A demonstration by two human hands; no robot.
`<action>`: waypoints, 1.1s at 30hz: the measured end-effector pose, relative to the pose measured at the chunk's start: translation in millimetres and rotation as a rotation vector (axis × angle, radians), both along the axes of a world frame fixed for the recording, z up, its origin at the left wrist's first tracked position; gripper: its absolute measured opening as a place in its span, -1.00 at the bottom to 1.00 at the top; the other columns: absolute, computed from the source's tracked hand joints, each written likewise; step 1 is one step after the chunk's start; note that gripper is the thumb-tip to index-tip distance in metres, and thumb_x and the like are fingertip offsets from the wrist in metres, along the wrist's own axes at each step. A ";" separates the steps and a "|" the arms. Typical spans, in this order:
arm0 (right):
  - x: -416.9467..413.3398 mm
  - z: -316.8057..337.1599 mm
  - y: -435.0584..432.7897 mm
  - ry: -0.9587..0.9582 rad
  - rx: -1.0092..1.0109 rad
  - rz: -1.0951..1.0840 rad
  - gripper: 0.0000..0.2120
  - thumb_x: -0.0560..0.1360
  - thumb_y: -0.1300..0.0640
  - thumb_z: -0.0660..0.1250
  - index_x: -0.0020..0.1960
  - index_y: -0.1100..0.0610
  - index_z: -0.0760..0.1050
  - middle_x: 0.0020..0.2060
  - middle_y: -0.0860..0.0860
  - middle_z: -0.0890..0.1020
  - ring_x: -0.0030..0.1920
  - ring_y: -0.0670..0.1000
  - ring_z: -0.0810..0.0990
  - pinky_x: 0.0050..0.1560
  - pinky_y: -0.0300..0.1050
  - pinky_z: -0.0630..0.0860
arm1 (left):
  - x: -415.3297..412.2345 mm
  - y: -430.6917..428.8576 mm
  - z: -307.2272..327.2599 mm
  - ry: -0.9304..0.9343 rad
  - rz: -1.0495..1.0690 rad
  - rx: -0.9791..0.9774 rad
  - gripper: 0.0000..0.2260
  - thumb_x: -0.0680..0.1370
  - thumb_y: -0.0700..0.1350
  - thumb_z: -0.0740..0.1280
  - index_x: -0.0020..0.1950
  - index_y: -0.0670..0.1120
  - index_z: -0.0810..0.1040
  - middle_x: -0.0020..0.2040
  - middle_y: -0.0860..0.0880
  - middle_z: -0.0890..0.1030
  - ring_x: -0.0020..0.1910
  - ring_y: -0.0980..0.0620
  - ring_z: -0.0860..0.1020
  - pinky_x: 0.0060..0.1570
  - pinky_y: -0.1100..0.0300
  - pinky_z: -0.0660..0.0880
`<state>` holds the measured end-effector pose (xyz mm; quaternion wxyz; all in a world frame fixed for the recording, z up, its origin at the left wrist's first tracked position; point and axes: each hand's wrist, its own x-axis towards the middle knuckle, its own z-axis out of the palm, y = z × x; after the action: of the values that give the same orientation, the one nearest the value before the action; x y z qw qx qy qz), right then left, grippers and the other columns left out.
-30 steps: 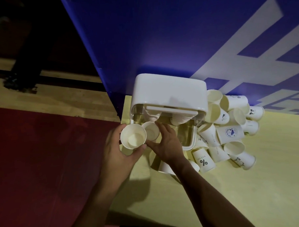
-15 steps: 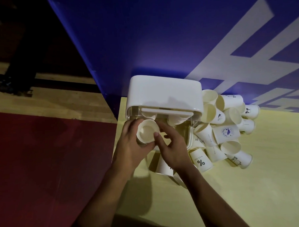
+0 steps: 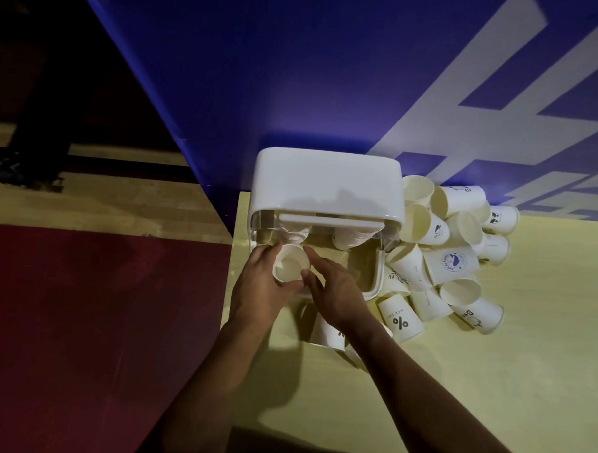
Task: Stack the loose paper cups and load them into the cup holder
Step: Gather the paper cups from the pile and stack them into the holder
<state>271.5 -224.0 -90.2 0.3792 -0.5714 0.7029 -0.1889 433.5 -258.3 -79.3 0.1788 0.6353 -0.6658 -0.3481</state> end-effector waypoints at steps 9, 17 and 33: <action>-8.9 16.8 2.2 0.013 0.004 0.016 -0.48 0.70 -0.21 0.08 0.63 -0.16 0.17 0.31 0.09 0.61 0.37 0.13 0.50 0.31 0.03 0.47 | -5.5 7.1 6.9 0.009 0.049 0.035 -0.24 0.34 0.18 0.59 0.46 0.12 0.35 0.36 0.08 0.44 0.28 0.01 0.49 0.05 0.04 0.54; -95.8 43.9 65.9 -0.048 -0.131 -0.356 -0.75 0.67 -0.02 0.24 0.21 -0.02 0.66 0.02 -0.12 0.73 0.00 -0.15 0.67 0.02 -0.03 0.63 | -65.7 60.1 41.9 0.042 -0.031 -0.323 -0.31 0.43 0.24 0.48 0.41 -0.14 0.43 0.31 -0.12 0.48 0.31 -0.13 0.41 0.22 -0.02 0.47; -294.4 29.6 149.8 -0.103 -0.056 -0.627 -0.83 0.62 0.17 0.36 0.15 0.10 0.68 -0.12 -0.20 0.70 -0.10 -0.29 0.64 -0.11 -0.44 0.49 | -315.6 33.5 14.2 -0.494 -0.575 -0.346 -0.25 0.35 0.03 0.53 0.51 0.04 0.35 0.35 -0.02 0.49 0.23 -0.11 0.46 0.24 -0.02 0.39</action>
<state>-22.9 -74.1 -60.5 0.3219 -0.3267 0.8191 -0.3445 117.9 -224.7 -65.2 0.0133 0.4487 -0.8875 -0.1040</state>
